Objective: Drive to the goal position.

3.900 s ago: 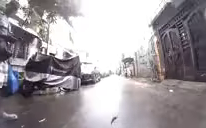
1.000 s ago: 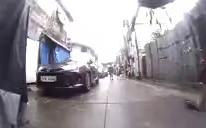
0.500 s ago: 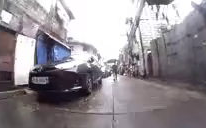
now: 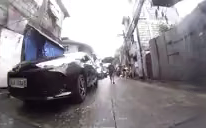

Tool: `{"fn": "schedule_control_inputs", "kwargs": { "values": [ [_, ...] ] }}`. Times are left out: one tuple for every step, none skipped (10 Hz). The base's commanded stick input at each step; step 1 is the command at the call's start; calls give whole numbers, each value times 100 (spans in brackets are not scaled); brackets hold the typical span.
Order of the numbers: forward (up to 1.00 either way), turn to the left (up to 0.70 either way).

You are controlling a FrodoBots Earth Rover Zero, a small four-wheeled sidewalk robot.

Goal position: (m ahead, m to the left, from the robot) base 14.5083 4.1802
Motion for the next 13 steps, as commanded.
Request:
{"fn": "schedule_control_inputs", "kwargs": {
  "values": [
    [99, 0],
    [99, 0],
    [99, 0],
    [99, -12],
    [99, -34],
    [99, 0],
    [99, 0],
    [99, 0],
    [99, 0],
    [99, 0],
    [88, 0],
    [26, 0],
    [0, 0]
  ]
}}
